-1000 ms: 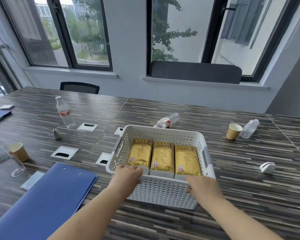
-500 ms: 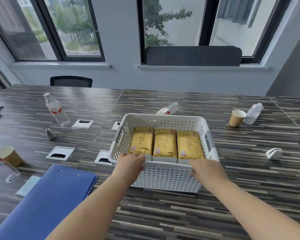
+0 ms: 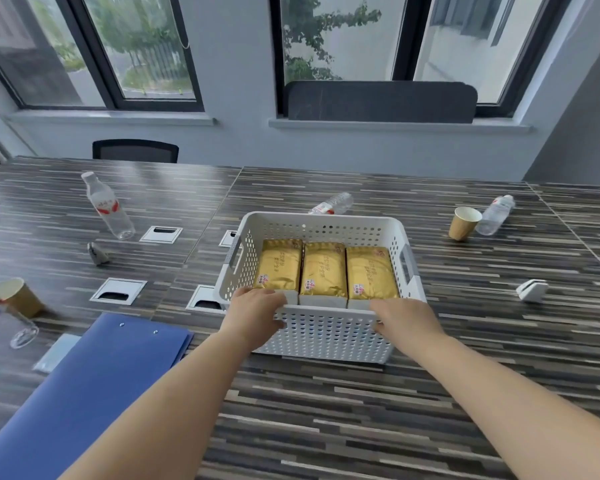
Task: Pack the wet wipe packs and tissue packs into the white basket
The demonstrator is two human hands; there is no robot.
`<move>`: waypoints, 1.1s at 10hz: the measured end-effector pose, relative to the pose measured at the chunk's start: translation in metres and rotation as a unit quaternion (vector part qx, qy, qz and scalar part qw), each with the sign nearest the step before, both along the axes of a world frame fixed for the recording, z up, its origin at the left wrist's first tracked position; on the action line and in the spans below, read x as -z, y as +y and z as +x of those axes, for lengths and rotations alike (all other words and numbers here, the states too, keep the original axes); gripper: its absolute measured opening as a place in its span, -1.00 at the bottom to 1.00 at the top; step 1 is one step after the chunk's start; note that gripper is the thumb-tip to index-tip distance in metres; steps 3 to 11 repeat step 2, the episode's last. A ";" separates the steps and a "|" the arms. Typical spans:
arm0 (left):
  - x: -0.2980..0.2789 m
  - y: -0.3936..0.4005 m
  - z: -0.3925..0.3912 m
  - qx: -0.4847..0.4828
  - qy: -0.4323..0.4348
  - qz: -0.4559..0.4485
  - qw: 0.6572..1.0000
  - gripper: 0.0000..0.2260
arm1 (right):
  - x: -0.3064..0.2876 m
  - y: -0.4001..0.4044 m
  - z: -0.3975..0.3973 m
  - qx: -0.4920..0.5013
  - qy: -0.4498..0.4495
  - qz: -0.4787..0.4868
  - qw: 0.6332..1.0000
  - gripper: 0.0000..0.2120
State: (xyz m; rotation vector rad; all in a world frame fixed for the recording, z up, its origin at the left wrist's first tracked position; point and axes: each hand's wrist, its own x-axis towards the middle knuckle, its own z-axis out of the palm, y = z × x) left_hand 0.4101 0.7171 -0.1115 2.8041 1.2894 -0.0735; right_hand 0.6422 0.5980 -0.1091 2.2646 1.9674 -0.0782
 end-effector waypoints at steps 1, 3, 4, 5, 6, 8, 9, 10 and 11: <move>-0.012 -0.004 -0.003 -0.009 -0.073 -0.088 0.993 -0.58 | -0.007 0.000 0.001 0.005 0.063 -0.029 0.998 -0.70; -0.030 -0.003 -0.007 -0.079 -0.233 -0.217 0.945 -0.51 | -0.024 0.002 0.003 0.014 0.146 -0.059 0.987 -0.32; -0.030 -0.003 -0.007 -0.079 -0.233 -0.217 0.945 -0.51 | -0.024 0.002 0.003 0.014 0.146 -0.059 0.987 -0.32; -0.030 -0.003 -0.007 -0.079 -0.233 -0.217 0.945 -0.51 | -0.024 0.002 0.003 0.014 0.146 -0.059 0.987 -0.32; -0.030 -0.003 -0.007 -0.079 -0.233 -0.217 0.945 -0.51 | -0.024 0.002 0.003 0.014 0.146 -0.059 0.987 -0.32; -0.030 -0.003 -0.007 -0.079 -0.233 -0.217 0.945 -0.51 | -0.024 0.002 0.003 0.014 0.146 -0.059 0.987 -0.32; -0.030 -0.003 -0.007 -0.079 -0.233 -0.217 0.945 -0.51 | -0.024 0.002 0.003 0.014 0.146 -0.059 0.987 -0.32; -0.030 -0.003 -0.007 -0.079 -0.233 -0.217 0.945 -0.51 | -0.024 0.002 0.003 0.014 0.146 -0.059 0.987 -0.32; -0.030 -0.003 -0.007 -0.079 -0.233 -0.217 0.945 -0.51 | -0.024 0.002 0.003 0.014 0.146 -0.059 0.987 -0.32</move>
